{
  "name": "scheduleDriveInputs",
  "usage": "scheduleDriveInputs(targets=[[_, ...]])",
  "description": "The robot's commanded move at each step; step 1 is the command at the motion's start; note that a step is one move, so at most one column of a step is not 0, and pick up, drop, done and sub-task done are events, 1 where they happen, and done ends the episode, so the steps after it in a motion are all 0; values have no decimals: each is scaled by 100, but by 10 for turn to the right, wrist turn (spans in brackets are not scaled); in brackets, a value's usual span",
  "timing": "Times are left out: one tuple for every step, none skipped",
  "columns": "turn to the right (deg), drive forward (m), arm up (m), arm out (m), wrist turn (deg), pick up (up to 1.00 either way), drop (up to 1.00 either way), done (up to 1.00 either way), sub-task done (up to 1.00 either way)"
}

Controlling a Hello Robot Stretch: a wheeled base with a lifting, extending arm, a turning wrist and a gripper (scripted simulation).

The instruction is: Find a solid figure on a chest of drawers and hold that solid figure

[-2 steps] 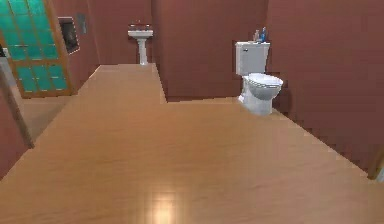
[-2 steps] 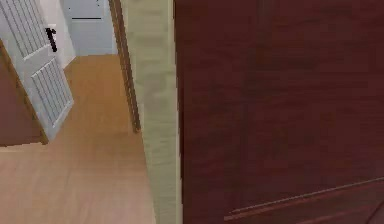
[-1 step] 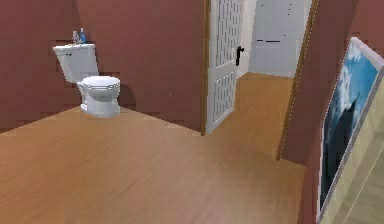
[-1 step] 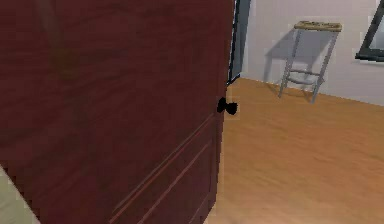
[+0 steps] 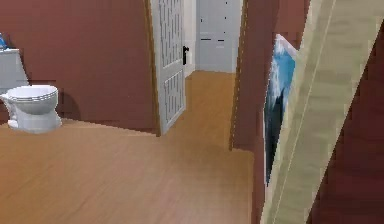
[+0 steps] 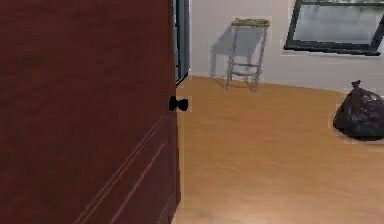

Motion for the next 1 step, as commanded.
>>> scheduleDriveInputs(targets=[[0, 100, 0, 0, 0, 0, 0, 0, 0]])
